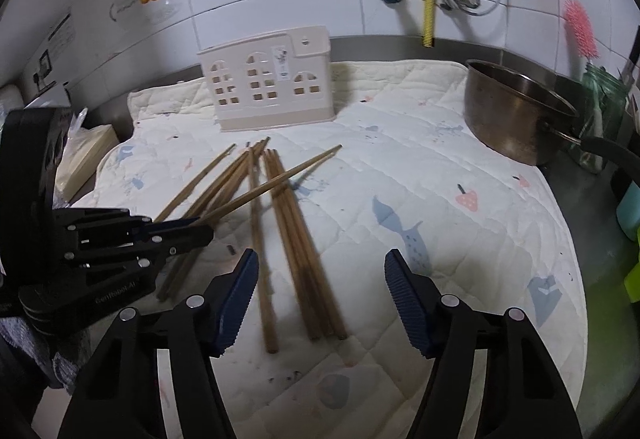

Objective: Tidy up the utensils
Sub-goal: 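Close the left gripper on one wooden chopstick while the right gripper grasps another chopstick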

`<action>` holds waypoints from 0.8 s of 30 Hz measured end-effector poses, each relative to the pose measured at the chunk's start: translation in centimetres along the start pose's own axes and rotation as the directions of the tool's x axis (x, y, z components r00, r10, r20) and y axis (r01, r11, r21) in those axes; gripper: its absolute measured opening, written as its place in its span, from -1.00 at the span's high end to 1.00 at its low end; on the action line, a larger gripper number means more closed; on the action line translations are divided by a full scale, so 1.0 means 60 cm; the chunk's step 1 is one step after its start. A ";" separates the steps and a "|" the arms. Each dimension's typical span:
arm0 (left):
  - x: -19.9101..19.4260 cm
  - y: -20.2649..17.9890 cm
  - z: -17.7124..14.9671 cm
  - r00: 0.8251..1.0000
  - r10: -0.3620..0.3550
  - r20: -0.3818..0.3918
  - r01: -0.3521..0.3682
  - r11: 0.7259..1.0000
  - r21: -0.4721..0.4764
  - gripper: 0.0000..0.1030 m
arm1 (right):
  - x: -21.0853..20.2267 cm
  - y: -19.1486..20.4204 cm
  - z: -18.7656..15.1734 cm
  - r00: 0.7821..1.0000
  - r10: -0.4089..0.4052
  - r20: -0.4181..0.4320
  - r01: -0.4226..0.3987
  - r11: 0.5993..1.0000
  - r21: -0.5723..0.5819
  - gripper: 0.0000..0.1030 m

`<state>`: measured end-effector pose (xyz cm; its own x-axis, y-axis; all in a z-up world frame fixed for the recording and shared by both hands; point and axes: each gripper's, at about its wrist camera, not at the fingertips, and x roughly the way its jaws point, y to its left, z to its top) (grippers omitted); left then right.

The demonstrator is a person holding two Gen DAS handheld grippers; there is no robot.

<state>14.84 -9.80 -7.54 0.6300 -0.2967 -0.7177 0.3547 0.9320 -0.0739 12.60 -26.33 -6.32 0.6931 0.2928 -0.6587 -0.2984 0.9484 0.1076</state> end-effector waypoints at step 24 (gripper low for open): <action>-0.088 0.054 0.001 0.991 -0.019 0.134 0.037 0.991 -0.130 0.90 | 0.048 0.055 -0.031 0.987 0.126 -0.104 -0.130 0.991 -0.034 0.45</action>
<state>12.68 -5.22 -3.93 0.7101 -0.3400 -0.6166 0.2850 0.9396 -0.1898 12.40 -22.59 -9.28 0.5778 0.3959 -0.7138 -0.4082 0.8974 0.1673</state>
